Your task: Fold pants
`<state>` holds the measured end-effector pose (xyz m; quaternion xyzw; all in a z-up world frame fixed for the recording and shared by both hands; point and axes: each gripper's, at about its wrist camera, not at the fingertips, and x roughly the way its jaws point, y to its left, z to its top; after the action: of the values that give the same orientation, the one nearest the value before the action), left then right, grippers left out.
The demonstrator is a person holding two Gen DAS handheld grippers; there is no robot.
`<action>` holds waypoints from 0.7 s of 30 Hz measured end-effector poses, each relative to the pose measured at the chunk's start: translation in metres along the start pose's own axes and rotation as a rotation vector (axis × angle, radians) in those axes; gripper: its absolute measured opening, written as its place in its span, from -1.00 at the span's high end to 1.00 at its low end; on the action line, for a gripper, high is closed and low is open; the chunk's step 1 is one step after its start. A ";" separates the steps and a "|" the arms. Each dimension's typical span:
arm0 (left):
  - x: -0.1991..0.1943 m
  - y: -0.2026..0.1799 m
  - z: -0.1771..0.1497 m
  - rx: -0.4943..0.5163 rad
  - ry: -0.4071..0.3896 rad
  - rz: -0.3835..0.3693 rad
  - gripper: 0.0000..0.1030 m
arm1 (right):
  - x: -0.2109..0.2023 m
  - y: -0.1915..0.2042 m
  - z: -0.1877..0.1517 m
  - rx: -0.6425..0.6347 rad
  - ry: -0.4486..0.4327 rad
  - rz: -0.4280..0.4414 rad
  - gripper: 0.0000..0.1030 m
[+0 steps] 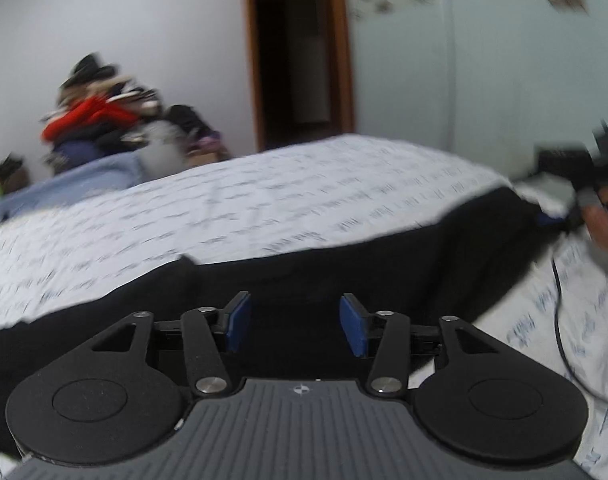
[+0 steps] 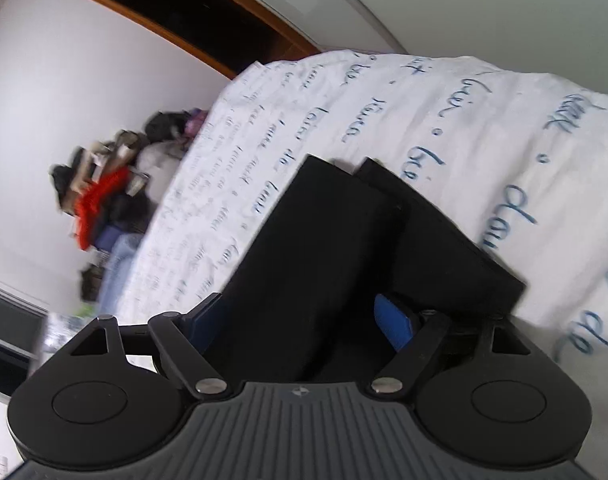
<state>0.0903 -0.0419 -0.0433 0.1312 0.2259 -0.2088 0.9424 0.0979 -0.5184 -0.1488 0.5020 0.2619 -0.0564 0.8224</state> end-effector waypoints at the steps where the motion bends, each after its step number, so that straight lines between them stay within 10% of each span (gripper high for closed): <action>1: 0.003 -0.008 -0.001 0.027 0.005 -0.008 -0.15 | -0.001 -0.005 0.001 0.018 -0.019 0.022 -0.48; 3: 0.008 -0.019 -0.004 0.066 0.013 -0.036 -0.29 | 0.004 -0.011 0.001 0.029 -0.027 0.018 0.69; 15: 0.024 -0.067 -0.001 0.361 -0.112 0.042 -0.30 | -0.026 -0.005 0.016 0.101 -0.106 0.277 0.88; 21: 0.054 -0.105 0.006 0.444 -0.099 -0.047 -0.30 | -0.022 -0.001 0.021 0.115 -0.076 0.324 0.88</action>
<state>0.0885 -0.1539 -0.0798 0.3199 0.1310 -0.2815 0.8952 0.0866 -0.5402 -0.1311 0.5813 0.1428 0.0431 0.7999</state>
